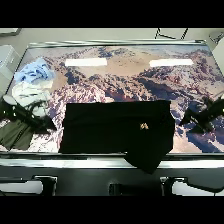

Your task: Fold the clothes and pants, and hang the long-sleeved shirts on hangers.

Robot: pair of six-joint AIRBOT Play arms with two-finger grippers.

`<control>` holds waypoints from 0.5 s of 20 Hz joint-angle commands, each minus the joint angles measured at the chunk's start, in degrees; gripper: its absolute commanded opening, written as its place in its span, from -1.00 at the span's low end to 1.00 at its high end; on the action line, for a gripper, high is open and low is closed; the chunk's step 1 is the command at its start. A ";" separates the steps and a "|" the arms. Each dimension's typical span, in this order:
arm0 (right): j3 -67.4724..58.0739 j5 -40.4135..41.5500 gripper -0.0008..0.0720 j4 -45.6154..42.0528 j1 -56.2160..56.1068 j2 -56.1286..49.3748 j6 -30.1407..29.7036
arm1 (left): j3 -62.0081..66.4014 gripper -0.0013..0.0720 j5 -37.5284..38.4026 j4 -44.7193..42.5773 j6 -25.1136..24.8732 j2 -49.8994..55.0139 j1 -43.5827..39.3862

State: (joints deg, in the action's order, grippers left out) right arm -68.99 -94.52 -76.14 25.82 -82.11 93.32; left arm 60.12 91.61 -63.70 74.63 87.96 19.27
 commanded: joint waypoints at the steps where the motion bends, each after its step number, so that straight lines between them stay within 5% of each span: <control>1: 9.70 1.22 0.56 -1.99 1.77 5.35 -2.14 | -14.25 0.35 -4.94 -0.61 -4.24 -4.52 1.42; 10: 12.11 0.50 0.56 -0.85 1.77 7.39 -3.39 | -19.98 0.16 -11.26 5.88 -5.18 -4.50 -0.39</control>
State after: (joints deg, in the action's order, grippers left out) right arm -57.78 -93.82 -77.17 27.55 -75.37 90.37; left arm 41.39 82.91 -58.85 69.45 83.61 19.66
